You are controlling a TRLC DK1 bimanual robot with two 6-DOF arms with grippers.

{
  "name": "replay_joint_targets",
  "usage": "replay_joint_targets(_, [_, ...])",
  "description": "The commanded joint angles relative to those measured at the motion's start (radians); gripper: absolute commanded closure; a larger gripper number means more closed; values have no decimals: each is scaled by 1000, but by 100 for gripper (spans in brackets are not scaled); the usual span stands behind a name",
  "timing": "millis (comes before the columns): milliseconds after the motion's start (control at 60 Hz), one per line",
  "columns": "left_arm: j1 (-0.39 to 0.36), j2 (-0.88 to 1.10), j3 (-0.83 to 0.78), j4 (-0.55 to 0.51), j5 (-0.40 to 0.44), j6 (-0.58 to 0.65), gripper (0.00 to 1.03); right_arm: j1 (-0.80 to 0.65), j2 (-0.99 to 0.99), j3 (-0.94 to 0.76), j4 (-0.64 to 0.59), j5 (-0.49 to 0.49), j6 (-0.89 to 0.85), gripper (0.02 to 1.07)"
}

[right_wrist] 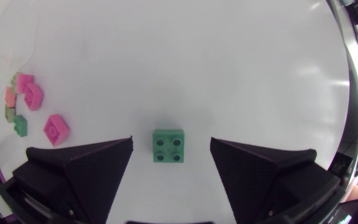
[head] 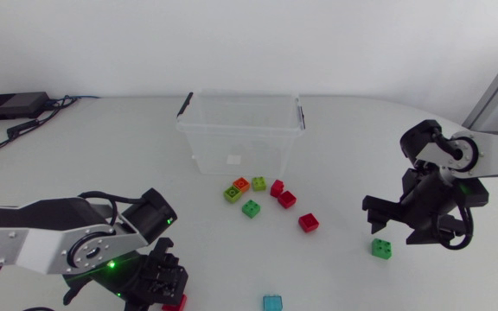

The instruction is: Pick up the duplo bricks and place them in the container

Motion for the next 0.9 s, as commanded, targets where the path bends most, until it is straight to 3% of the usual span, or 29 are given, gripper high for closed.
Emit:
replay_joint_targets(0, [18,25,31,2,18,32,45,1,38,-13,-14,8,18,19])
replay_joint_targets(67, [26,33,39,2,21,32,51,1,39,-19,-11,8,18,20])
replay_joint_targets(167, [27,41,45,0,27,32,58,-1,38,-19,-7,12,15,39])
replay_joint_targets(333, [35,38,56,-1,46,30,64,1,36,-24,1,20,12,54])
replay_joint_targets(533, [69,25,79,-1,55,29,64,5,67,-33,2,14,-11,52])
replay_joint_targets(617, [75,22,82,-1,56,29,64,7,78,-35,1,-6,-12,34])
replay_joint_targets(700, [77,21,83,-1,56,29,64,19,95,-33,-2,-20,-11,25])
replay_joint_targets(883, [92,15,109,-1,69,29,64,42,130,-30,-8,-20,-9,26])
